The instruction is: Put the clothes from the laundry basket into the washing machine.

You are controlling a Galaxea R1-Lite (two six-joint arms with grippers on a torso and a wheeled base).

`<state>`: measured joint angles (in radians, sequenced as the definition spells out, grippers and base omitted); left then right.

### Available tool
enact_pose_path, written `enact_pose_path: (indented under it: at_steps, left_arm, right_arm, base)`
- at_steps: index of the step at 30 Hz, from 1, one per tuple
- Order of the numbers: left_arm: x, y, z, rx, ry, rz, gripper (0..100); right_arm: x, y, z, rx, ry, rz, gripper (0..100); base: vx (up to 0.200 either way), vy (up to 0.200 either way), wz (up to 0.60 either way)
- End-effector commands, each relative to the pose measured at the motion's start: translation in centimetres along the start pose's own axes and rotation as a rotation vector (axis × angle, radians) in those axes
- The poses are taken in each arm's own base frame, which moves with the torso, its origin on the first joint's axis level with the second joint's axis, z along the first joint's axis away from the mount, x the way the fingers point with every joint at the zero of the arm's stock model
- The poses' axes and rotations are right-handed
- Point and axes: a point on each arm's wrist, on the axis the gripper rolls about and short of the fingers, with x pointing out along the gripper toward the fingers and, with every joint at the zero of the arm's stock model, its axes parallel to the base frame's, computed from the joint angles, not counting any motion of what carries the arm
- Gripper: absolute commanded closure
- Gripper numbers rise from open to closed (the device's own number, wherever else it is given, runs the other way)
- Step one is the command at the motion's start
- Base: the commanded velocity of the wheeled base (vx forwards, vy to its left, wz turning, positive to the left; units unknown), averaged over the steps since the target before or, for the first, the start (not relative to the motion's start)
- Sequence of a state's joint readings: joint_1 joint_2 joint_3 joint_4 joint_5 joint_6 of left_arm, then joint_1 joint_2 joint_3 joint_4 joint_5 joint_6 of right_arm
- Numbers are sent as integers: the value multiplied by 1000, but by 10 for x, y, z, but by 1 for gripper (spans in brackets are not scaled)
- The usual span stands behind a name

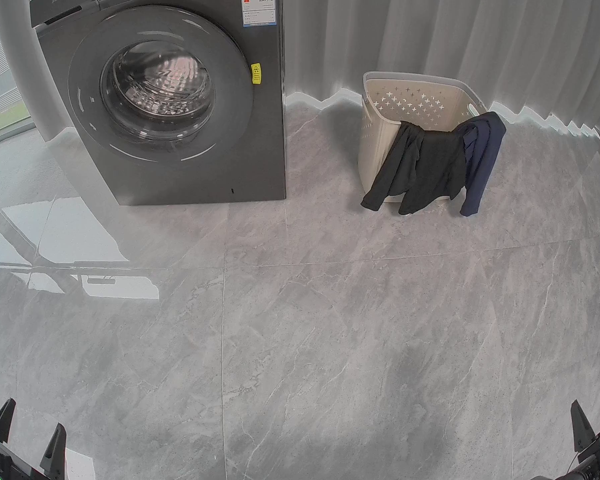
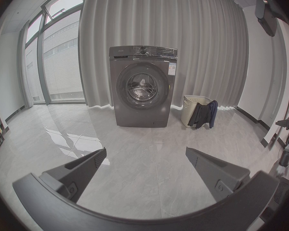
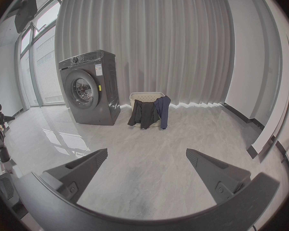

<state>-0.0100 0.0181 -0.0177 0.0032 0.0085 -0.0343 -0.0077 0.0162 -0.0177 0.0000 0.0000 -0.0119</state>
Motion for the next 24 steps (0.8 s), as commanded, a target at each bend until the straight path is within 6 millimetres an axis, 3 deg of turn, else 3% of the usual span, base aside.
enact_pose_path:
  at_steps: [1,10,24]
  left_arm:
    - [0,0,-5,-1,1,0,0]
    - [0,0,-5,1,0,-6,0]
    - [0,0,-5,-3,1,-8,0]
  right_arm:
    - [0,0,-5,0,6,0,0]
    - [0,0,-5,-3,3,0,0]
    - [0,0,-5,0,3,-2,0]
  base:
    - [0,0,0]
    - [0,0,0]
    - [200,0,0]
